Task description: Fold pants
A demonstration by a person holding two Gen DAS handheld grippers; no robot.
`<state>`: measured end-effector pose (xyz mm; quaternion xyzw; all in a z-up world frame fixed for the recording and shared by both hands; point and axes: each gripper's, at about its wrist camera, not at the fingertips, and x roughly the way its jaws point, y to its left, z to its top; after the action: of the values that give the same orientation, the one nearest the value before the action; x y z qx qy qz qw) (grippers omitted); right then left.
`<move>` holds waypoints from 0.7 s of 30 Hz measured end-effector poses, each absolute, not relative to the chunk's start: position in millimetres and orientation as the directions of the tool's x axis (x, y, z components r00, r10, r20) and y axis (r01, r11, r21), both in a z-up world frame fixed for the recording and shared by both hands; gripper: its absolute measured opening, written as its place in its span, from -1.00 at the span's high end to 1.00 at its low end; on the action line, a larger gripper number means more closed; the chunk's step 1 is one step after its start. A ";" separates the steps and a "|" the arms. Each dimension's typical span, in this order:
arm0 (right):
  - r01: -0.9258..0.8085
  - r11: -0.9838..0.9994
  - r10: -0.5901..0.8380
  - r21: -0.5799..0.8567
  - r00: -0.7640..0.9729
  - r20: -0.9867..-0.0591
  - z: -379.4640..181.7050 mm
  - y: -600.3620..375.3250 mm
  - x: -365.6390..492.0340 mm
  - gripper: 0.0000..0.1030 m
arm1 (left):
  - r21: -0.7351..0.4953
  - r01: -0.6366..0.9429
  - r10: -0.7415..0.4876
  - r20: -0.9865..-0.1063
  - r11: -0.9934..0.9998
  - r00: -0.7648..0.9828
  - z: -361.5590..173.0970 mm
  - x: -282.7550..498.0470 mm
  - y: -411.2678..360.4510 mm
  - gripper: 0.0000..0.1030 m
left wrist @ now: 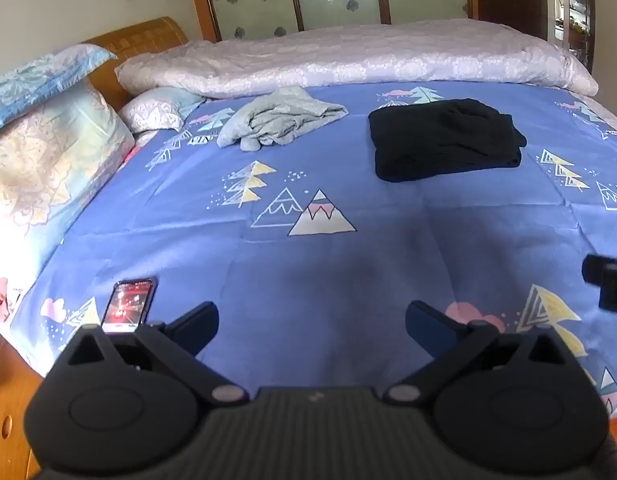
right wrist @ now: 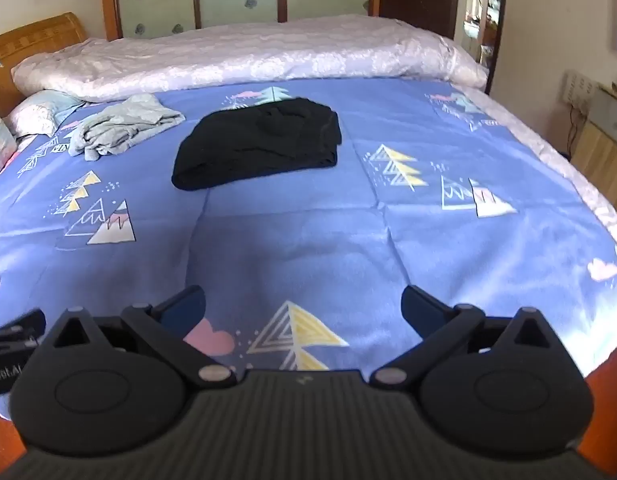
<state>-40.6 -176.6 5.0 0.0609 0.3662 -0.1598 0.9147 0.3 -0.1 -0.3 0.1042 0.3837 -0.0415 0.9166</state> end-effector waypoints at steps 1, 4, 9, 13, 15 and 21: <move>0.334 0.942 -0.252 -0.014 0.681 -0.688 5.4 -175.9 -40.7 -1.00 | 0.163 0.158 0.005 -0.710 0.974 0.704 -0.7 1.0 0.1 -1.00; 0.329 0.944 -0.260 -0.032 0.678 -0.688 6.1 -174.2 -39.9 -1.00 | 0.173 0.154 0.016 -0.714 0.973 0.700 -1.4 7.3 -2.9 -1.00; 0.343 0.939 -0.244 -0.005 0.660 -0.711 -0.1 -177.4 -44.1 -1.00 | 0.162 0.147 0.005 -0.689 0.976 0.725 1.9 -3.6 -1.6 -1.00; 0.336 0.942 -0.241 -0.008 0.659 -0.712 -4.5 -175.6 -45.9 -1.00 | 0.151 0.148 0.001 -0.703 0.977 0.711 1.5 -3.3 -2.2 -1.00; 0.334 0.943 -0.237 -0.006 0.656 -0.716 -4.6 -176.0 -45.5 -1.00 | 0.149 0.150 -0.001 -0.705 0.977 0.709 1.7 -4.3 -2.2 -1.00; 0.329 0.944 -0.232 -0.008 0.650 -0.724 -5.2 -174.5 -42.8 -1.00 | 0.137 0.153 -0.009 -0.716 0.979 0.698 -2.7 -2.2 -3.0 -1.00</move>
<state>-42.8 -174.5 -5.2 0.0622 0.3888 -0.1548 0.9061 -2.2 -3.0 -2.7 0.0932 0.3864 -0.0440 0.9166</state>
